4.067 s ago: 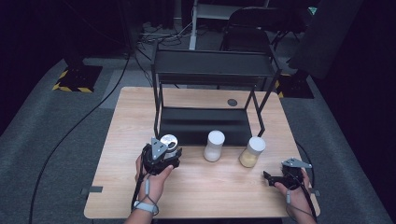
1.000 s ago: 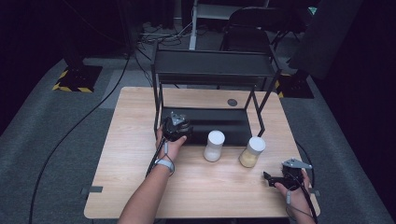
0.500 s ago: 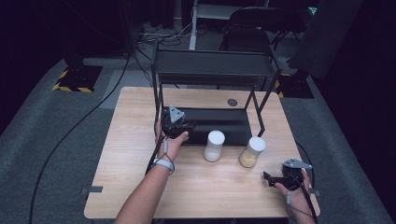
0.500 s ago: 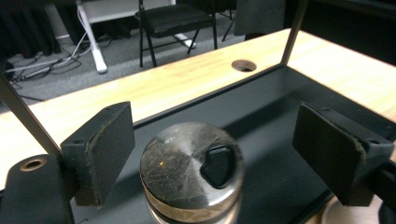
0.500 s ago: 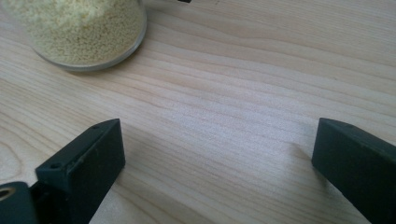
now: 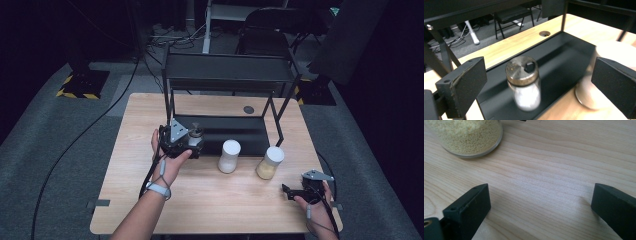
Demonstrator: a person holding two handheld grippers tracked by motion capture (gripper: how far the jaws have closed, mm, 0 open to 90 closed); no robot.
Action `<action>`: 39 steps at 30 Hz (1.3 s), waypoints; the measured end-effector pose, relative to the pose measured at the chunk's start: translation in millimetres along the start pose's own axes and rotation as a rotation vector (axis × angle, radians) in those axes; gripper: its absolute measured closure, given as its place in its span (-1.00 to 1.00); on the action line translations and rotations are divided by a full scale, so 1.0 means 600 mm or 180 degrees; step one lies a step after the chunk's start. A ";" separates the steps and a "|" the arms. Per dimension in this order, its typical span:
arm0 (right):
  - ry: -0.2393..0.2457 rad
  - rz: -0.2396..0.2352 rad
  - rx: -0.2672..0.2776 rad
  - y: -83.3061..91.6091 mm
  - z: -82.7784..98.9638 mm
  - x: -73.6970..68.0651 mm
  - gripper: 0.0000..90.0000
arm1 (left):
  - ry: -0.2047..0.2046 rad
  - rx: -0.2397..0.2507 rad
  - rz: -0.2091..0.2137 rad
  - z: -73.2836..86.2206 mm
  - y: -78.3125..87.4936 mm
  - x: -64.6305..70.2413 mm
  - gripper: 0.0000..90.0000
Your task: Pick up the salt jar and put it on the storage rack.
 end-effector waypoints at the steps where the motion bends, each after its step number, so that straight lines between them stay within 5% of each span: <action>1: 0.0000 0.0000 0.0000 0.000 0.000 0.000 -0.95 | -0.0002 -0.0001 0.0014 0.002 0.009 -0.001 -0.99; 20: 0.0001 0.0001 0.0000 0.000 0.000 0.000 -0.95 | 0.0005 -0.0095 -0.0011 0.077 0.118 -0.015 -0.99; 39: -0.0010 0.0010 -0.0001 0.001 0.001 -0.003 -0.95 | 0.0088 -0.0179 -0.0029 0.162 0.170 -0.028 -0.99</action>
Point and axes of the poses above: each handheld gripper's, and its own axes: y roughly backward along the jaws, z roughly out of its underside, x roughly to its right, the point moved 7 cm from there along -y, roughly forward along the jaws, and after that the axes turned 6 degrees about -x, right-handed, at the moved point
